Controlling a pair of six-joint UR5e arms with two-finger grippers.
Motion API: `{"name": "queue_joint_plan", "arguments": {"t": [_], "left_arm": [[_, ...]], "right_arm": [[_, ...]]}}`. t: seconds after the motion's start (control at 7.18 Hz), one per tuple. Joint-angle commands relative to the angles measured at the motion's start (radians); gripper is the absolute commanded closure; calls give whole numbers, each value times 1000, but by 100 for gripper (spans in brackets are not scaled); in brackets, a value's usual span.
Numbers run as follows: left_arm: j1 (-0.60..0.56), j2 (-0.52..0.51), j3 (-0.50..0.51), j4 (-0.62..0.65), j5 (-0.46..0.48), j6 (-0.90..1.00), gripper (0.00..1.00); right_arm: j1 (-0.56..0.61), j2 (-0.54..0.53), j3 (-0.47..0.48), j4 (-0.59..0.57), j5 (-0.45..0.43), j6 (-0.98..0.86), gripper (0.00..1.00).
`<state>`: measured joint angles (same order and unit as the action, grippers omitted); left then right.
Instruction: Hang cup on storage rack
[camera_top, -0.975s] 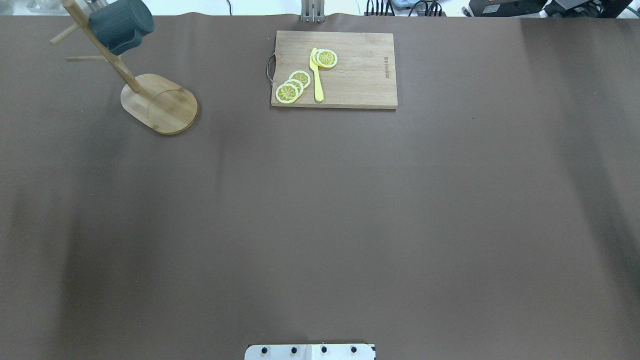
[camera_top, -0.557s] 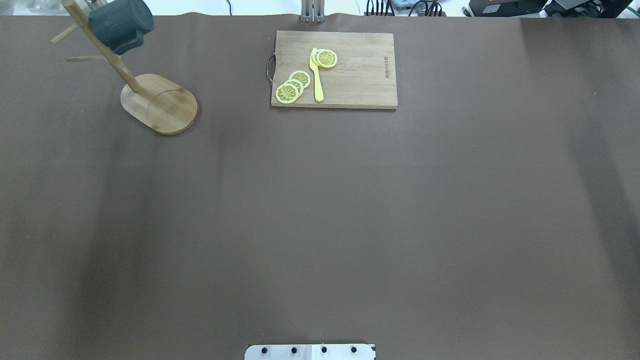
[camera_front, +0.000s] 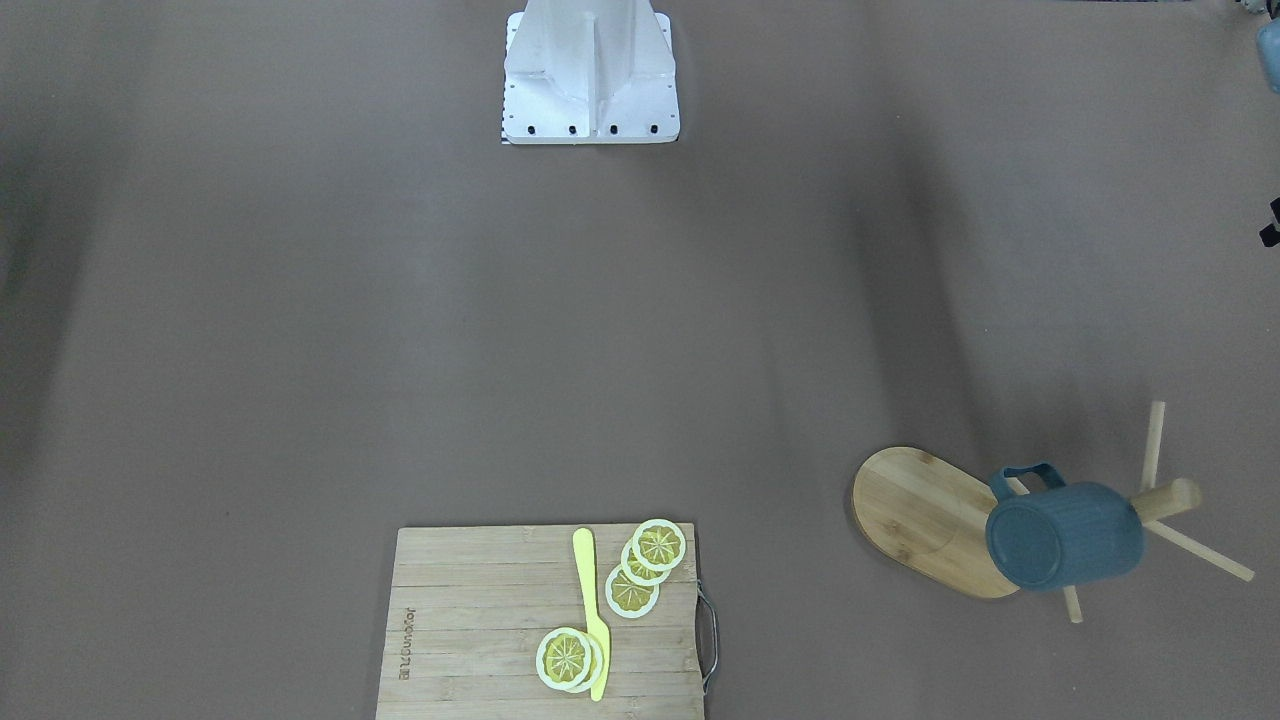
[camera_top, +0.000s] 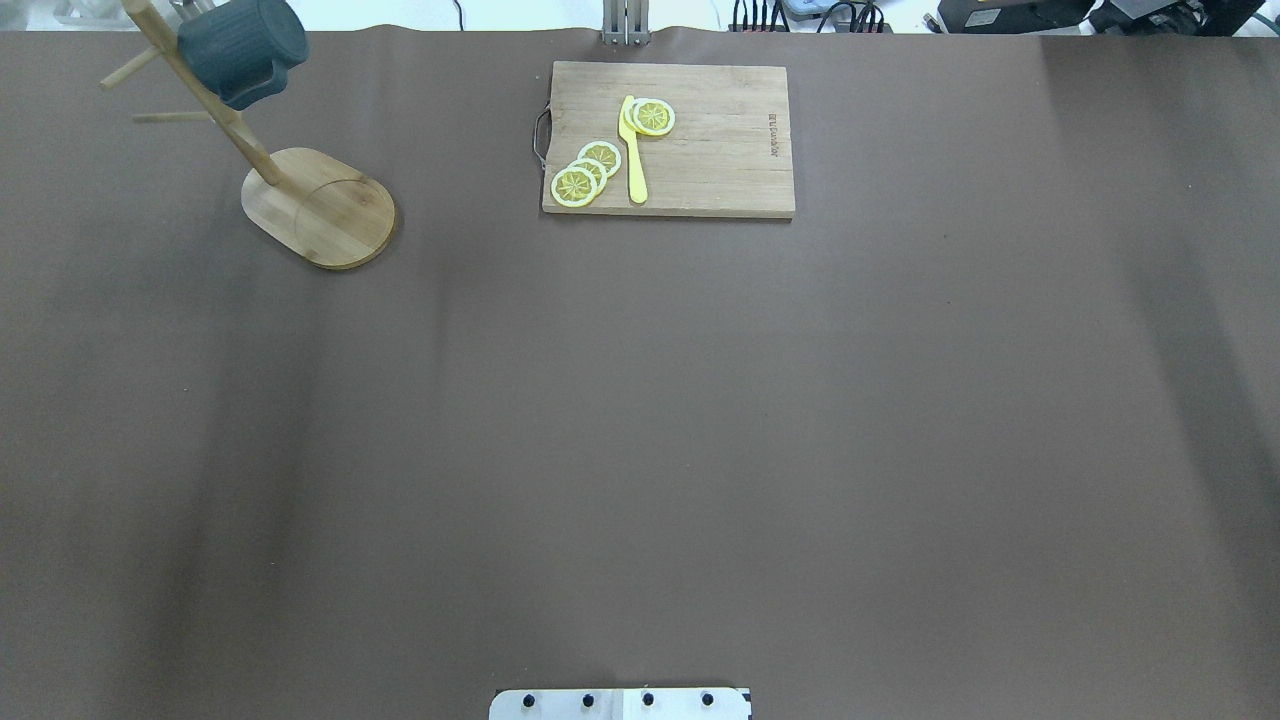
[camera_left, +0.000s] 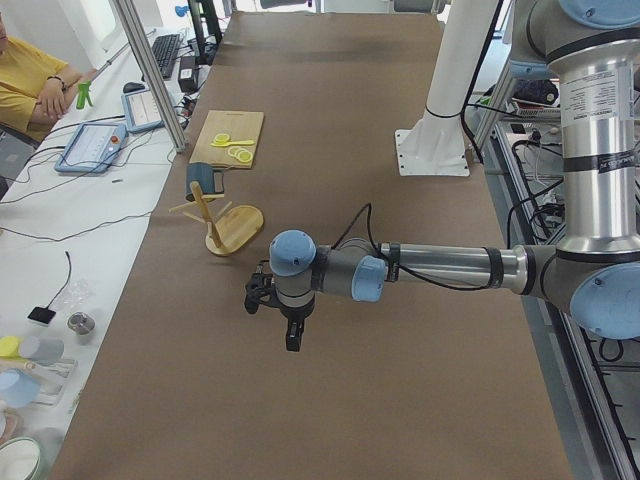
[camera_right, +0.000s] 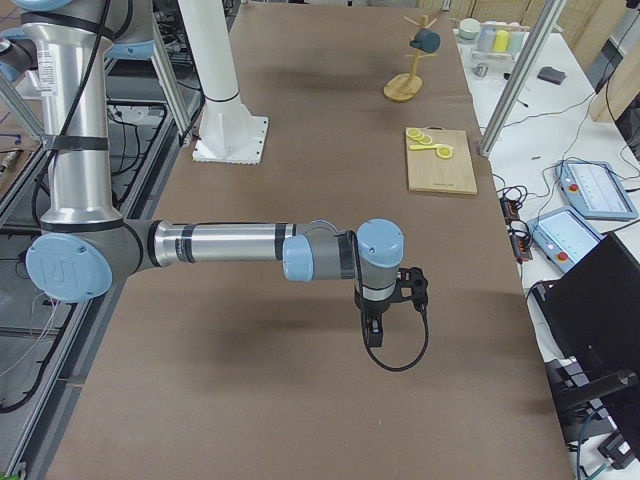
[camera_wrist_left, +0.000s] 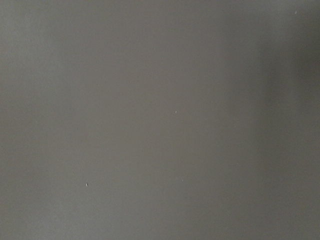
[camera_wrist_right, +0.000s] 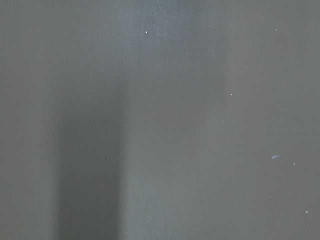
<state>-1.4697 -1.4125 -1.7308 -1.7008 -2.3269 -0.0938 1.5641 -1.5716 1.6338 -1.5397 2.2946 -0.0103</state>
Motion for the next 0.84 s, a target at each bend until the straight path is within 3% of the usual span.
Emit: {"name": "queue_joint_plan", "arguments": {"t": [0.0,0.7], "left_arm": [[0,0,1,0,-3,-3,1],[0,1,8,-3,-2,-4,1]], "right_arm": [[-1,-1,1,-2,3,0,0],[-2,2,-5,-2,3,0,0]]}}
